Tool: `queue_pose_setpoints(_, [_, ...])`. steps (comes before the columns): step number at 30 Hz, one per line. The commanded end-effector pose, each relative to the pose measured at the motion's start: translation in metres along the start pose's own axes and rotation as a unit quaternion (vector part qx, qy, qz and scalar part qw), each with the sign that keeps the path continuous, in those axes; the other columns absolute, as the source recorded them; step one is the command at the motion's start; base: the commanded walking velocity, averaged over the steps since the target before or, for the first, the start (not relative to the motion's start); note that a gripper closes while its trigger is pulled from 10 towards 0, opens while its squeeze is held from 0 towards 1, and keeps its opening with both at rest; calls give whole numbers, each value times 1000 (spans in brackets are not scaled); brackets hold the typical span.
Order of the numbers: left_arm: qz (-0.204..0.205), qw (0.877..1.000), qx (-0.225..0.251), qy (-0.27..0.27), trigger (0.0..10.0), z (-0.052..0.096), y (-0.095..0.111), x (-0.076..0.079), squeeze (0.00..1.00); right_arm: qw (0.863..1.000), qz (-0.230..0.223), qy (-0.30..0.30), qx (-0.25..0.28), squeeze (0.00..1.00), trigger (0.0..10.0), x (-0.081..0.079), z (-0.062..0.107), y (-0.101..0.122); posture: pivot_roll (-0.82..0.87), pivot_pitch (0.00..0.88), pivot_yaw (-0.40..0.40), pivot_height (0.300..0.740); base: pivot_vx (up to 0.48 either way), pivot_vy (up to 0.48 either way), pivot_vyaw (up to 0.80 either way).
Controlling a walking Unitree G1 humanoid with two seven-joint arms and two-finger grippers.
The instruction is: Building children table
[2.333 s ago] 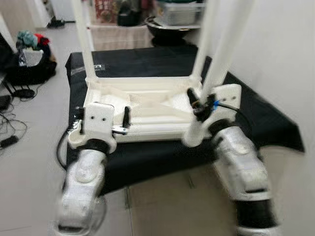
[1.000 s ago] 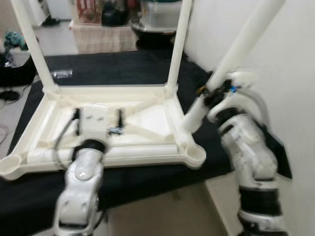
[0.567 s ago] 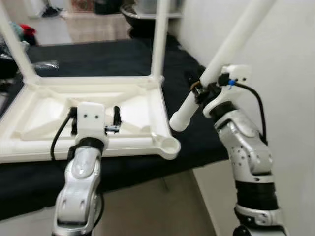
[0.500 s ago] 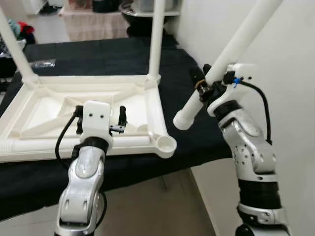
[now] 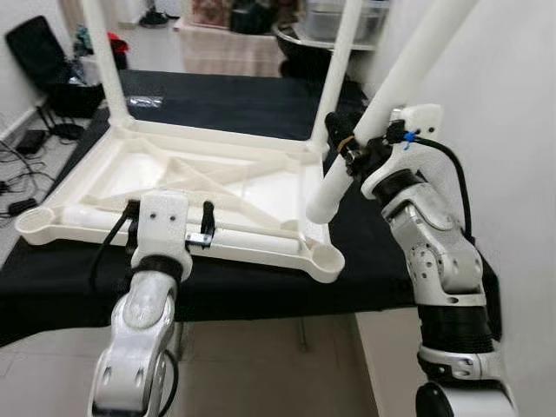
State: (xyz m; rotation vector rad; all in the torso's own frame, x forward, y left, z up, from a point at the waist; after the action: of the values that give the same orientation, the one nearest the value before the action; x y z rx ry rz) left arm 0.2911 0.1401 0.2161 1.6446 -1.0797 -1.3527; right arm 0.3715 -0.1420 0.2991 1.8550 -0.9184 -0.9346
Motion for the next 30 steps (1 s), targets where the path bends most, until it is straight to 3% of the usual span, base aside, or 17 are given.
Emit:
queue_pose_setpoints(1, [6,1000,-6,-17,10000,3,-2,7,0,1000,-4,-11,5,0,10000,9,0,6,73,122,-105,740,0,0,0])
queue_pose_setpoints(9, [9,999,-22,-47,10000,14,-11,17,0,1000,-11,-2,10,0,10000,22,-1,11,75,133,-112,740,0,0,0])
queue_pose_setpoints(22, [5,998,-36,-60,10000,23,-21,22,0,1000,15,15,16,0,10000,22,-1,14,78,142,-108,740,0,0,800])
queue_pose_setpoints(25, [6,997,-39,-61,10000,24,-24,23,0,1000,13,-9,14,0,10000,38,-1,18,76,145,-104,740,0,0,244])
queue_pose_setpoints(30, [6,997,-44,-62,10000,26,-27,24,0,1000,18,-6,7,0,10000,49,2,23,74,149,-103,740,0,0,0])
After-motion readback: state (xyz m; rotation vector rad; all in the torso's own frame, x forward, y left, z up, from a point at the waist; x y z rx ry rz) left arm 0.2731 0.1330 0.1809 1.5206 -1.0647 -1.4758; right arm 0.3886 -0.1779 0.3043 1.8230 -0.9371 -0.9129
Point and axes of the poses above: a point about 5 cm out from each wrist's last joint towards the gripper, its own z axis pointing back from the gripper into the wrist, its own y axis along the axis of the wrist's last joint, x = y × z, the point moved 3 cm from there along -z, pointing out of the wrist towards the gripper, and after that the axes turned 15 degrees about -z, right-handed, at the moved point
